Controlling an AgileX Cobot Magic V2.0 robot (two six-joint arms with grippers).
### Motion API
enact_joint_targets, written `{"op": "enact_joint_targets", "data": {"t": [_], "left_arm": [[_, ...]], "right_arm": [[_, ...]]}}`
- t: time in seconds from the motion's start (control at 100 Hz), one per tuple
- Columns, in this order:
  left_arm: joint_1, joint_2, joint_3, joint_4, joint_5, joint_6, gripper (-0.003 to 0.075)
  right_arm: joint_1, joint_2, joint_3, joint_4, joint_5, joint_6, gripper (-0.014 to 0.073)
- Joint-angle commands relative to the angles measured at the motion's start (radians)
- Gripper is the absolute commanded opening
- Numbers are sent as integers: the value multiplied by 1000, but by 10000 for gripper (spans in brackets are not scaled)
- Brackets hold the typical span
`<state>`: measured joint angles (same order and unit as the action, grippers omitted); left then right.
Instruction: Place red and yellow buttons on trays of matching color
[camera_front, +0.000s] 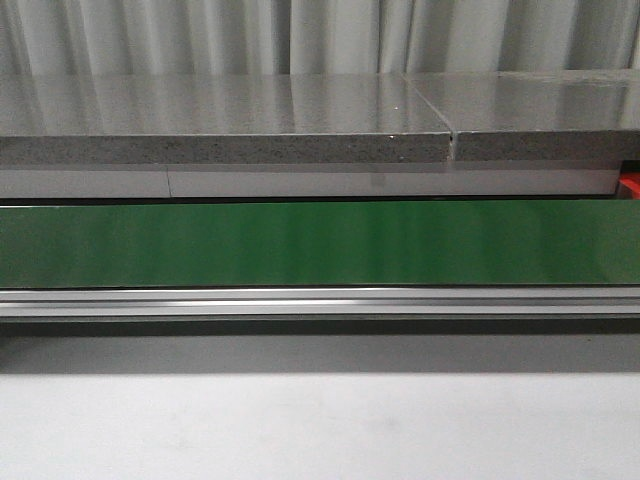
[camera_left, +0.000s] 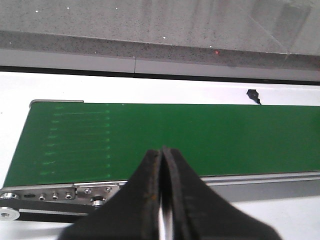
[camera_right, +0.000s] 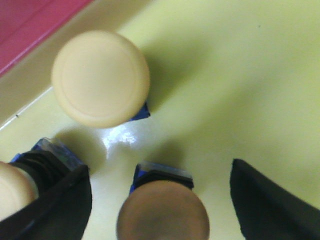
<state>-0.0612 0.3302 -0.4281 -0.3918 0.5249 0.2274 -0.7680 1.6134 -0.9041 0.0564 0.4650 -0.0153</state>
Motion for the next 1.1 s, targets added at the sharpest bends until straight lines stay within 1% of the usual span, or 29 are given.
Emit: {"op": "enact_joint_targets", "data": {"t": [0.0,0.2,0.31,0.42,0.55,0.67,0.81,0.95,1.09], "left_arm": [[-9,8,-25,-23,-67,0,-19],[-9,8,-25,-23,-67,0,-19],[-9,8,-25,-23,-67,0,-19],[-9,8,-25,-23,-67,0,-19],[-9,8,-25,-23,-67,0,-19],[-9,8,-25,-23,-67,0,-19],[-9,8,-25,-23,-67,0,-19],[-9,8,-25,-23,-67,0,-19],[-9,8,-25,-23,-67,0,-19]], "right_arm": [[-7,-91,-30,10,-24,0,583],[4,-258,-30,64,-22,0,583],[51,-354,-30,88,-29,0,583],[143,-447,-30,88,-32,-6,583],[277,-538,-30,88,-35,-56,583],[417,-595,-28,88,-34,-88,583],[551,-647,-16,88,-25,-129,583],[655,-705,48,86,-56,-136,583],[726,-788,158,86,-115,-155,581]]}}
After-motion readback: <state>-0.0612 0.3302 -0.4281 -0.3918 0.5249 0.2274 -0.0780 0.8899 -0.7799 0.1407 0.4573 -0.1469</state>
